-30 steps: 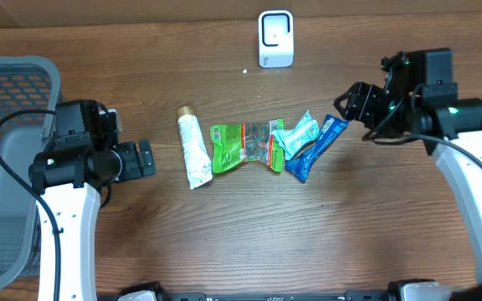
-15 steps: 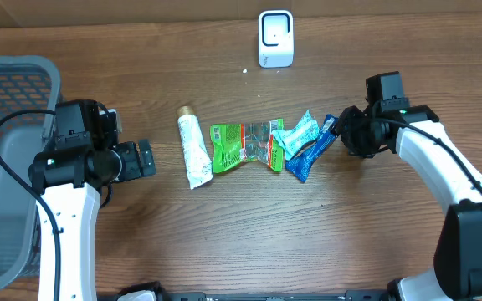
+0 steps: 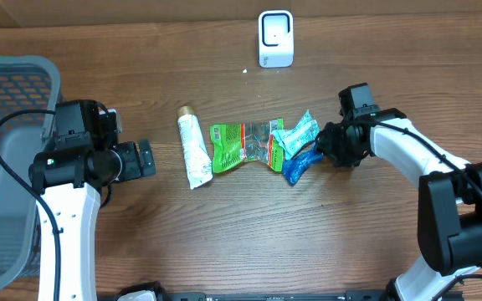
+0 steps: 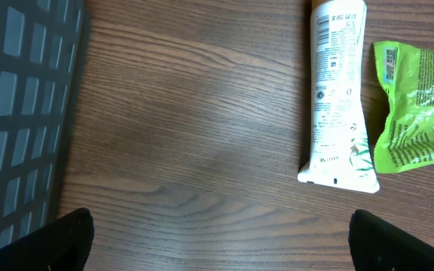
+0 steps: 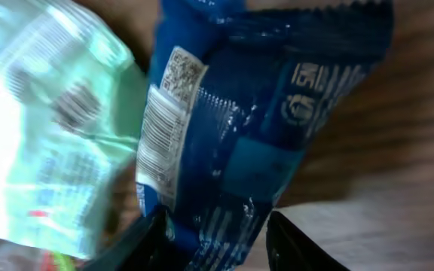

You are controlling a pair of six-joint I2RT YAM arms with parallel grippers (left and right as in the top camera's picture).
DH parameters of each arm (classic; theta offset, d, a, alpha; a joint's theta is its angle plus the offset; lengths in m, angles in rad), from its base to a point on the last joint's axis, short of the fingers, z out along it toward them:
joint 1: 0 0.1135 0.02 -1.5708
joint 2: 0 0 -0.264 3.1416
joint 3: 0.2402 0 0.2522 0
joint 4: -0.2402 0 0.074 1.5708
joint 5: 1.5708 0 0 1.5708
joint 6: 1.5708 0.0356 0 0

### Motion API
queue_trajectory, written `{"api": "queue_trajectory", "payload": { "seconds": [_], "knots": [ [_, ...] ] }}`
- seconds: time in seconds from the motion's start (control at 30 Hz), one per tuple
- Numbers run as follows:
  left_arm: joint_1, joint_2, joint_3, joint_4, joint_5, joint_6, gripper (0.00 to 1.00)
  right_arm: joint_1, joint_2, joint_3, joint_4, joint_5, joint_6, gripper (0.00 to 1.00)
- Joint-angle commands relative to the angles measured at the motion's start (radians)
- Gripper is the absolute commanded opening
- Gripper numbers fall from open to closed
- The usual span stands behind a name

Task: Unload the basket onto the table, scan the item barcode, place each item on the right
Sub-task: 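Reach the right gripper toward the blue snack wrapper, then grasp the blue wrapper with the right gripper and straighten it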

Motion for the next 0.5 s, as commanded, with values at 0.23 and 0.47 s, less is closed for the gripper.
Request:
{"api": "queue_trajectory", "payload": {
  "seconds": [0.23, 0.47],
  "knots": [
    [-0.001, -0.002, 0.001, 0.003, 0.01, 0.019, 1.0, -0.131, 0.01, -0.003, 0.031, 0.121, -0.31, 0.65],
    [-0.001, -0.002, 0.001, 0.003, 0.01, 0.019, 1.0, -0.242, 0.01, 0.138, -0.031, -0.129, -0.317, 0.7]
  ]
}}
